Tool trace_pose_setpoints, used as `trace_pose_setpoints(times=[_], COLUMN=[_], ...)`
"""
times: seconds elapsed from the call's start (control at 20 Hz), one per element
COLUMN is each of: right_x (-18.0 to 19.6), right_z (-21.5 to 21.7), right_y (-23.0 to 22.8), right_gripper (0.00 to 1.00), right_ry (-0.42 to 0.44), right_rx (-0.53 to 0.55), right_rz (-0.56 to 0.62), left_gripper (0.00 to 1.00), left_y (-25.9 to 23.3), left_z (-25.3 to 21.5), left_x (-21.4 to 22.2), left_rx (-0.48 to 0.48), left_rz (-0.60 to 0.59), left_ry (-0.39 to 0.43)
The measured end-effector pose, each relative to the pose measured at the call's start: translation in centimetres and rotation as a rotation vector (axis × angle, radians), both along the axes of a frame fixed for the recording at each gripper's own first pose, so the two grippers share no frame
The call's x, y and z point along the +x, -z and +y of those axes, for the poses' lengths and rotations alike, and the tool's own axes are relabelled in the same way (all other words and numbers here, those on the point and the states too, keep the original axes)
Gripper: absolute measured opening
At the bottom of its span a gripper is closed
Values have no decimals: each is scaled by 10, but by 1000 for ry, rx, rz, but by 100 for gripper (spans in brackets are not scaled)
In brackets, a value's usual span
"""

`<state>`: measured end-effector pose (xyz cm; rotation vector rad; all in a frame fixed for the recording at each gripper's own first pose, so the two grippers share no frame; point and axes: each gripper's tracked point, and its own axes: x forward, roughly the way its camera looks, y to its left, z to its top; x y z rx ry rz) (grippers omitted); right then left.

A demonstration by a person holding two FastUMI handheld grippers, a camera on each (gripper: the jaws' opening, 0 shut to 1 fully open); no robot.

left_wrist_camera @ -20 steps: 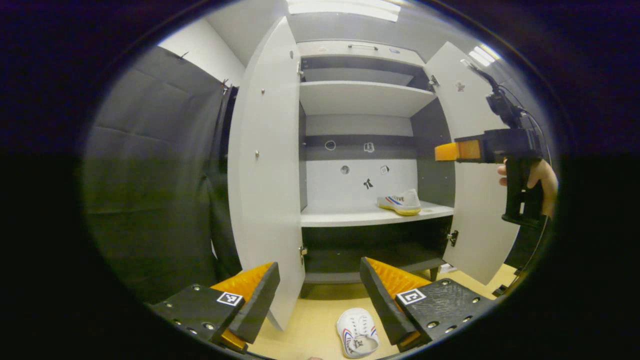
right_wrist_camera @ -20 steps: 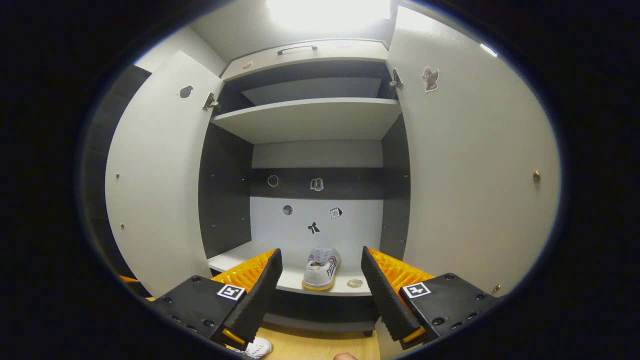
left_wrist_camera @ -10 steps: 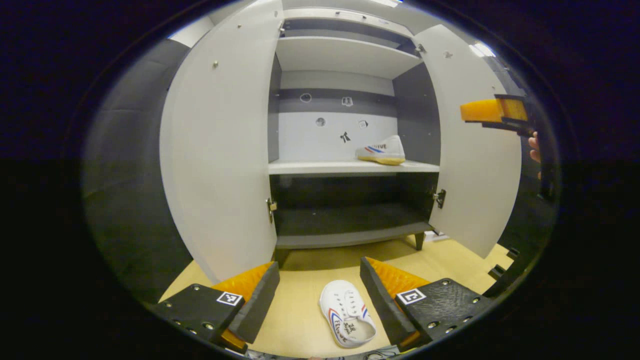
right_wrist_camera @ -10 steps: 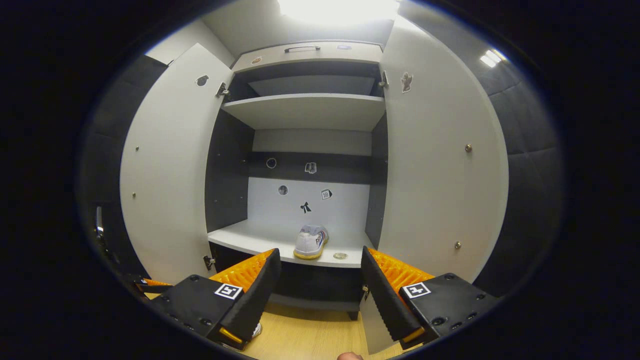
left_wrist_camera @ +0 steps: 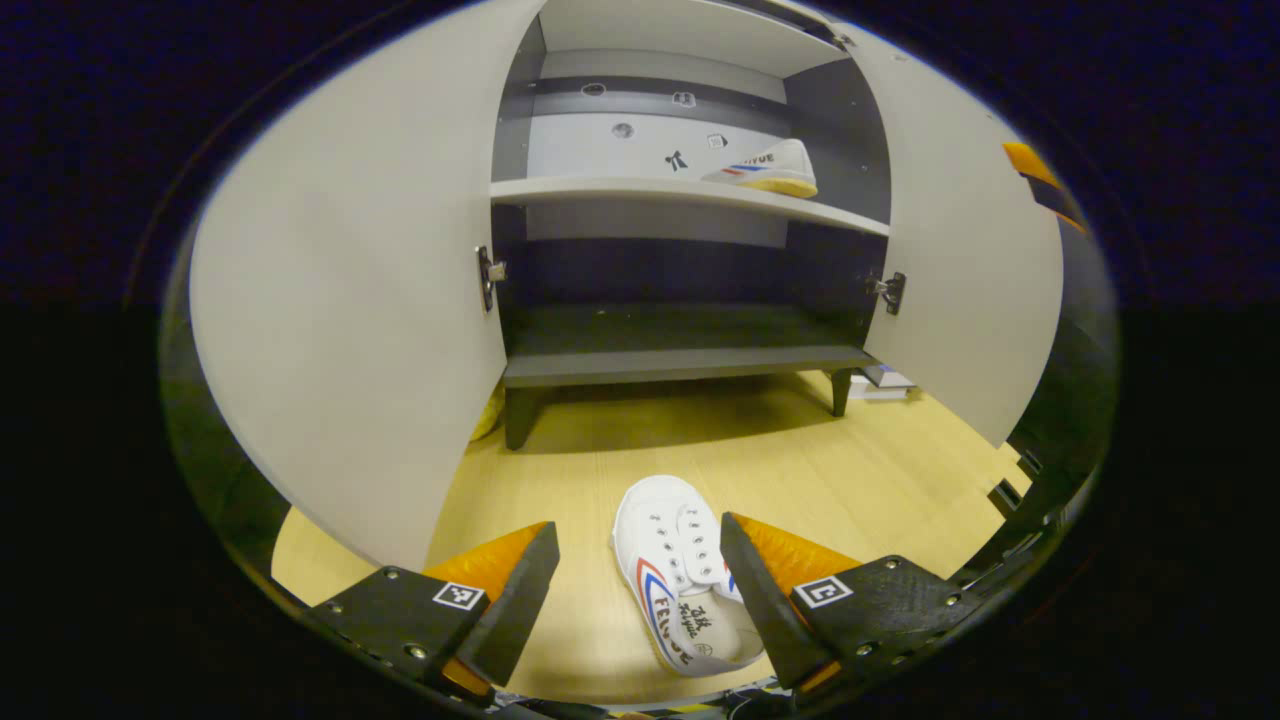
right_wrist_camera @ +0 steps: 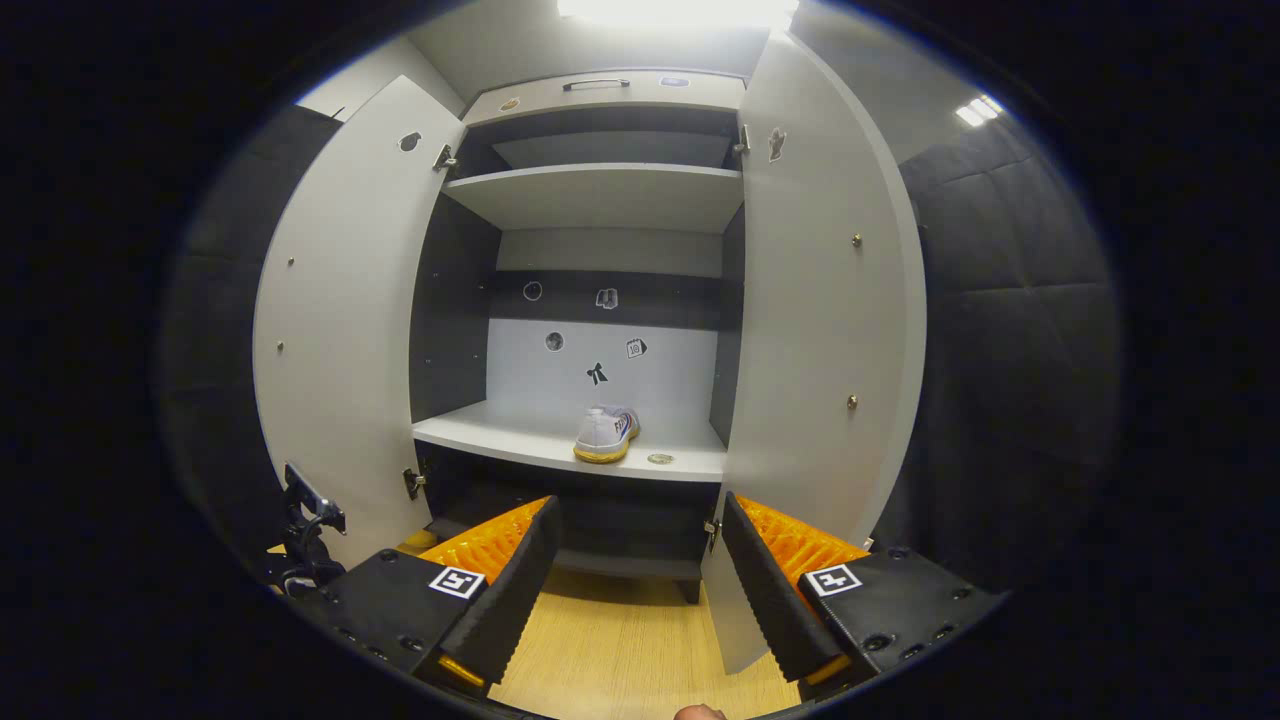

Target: Grab one shoe with the right hand and put it into the shoe cabinet, grab the other shoe with the left hand and put it into the shoe cabinet; then close the right door with the right hand and the left door with the left hand.

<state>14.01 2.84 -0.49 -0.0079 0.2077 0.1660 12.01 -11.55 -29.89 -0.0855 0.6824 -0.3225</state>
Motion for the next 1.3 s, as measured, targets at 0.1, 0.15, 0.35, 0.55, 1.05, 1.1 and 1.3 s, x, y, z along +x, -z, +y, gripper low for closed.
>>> trace_pose_setpoints(times=[0.1, 0.15, 0.35, 0.55, 1.05, 1.1, 1.3], right_x=[-5, -6, -12, -14, -17, -16, -15], right_z=[-5, -6, -9, -10, 11, 12, 10], right_y=[3, 5, 15, 21, 51, 52, 61], right_gripper=[96, 96, 100, 100, 100, 100, 100], right_ry=[8, 11, 16, 13, -39, -41, -36], right_rx=[1, 4, 3, -11, -17, -16, -18], right_rz=[9, 13, 39, 54, 121, 123, 144], left_gripper=[96, 96, 96, 96, 93, 91, 51], left_y=[22, 33, 65, 87, 107, 107, 104], left_z=[-1, -1, -4, -4, -10, -13, -25], left_x=[-2, -2, -8, -15, -18, -21, -23], left_rx=[5, 3, 10, 36, -17, -37, -49], left_rz=[48, 74, 161, 231, 313, 326, 317], left_ry=[0, 1, 15, 19, 24, 21, 42])
